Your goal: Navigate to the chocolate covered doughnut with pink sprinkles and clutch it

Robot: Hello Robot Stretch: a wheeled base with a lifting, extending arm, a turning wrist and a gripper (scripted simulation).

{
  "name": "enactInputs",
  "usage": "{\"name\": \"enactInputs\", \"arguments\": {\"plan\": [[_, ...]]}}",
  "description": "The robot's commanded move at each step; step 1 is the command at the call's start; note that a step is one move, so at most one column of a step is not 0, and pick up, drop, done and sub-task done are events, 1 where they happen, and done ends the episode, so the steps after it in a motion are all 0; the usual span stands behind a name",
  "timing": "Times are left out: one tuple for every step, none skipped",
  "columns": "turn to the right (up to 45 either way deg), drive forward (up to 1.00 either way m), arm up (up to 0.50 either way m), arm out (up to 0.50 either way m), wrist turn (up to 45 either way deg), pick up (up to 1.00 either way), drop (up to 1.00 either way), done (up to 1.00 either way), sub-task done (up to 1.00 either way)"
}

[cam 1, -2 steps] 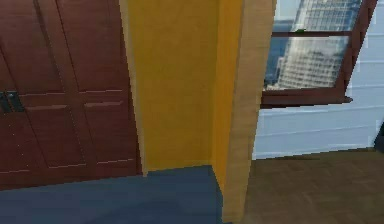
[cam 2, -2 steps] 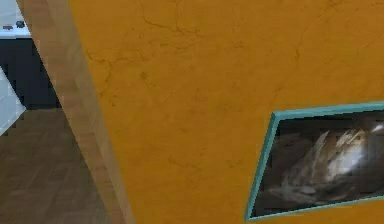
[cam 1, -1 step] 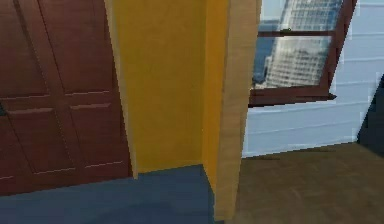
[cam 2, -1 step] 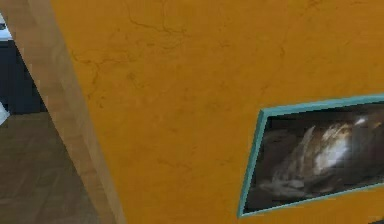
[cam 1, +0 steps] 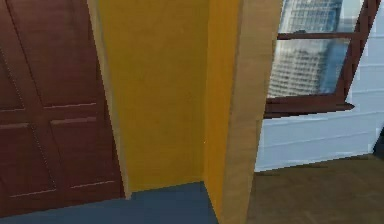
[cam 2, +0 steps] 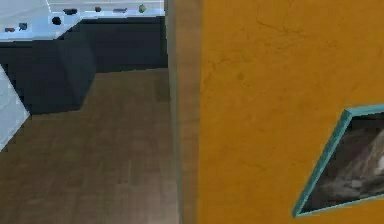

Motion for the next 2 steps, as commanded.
{"name": "enactInputs", "arguments": {"plan": [[39.0,0.00,0.00,0.00,0.0,0.00,0.00,0.00,0.00],[0.0,0.50,0.00,0.00,0.0,0.00,0.00,0.00,0.00]]}}
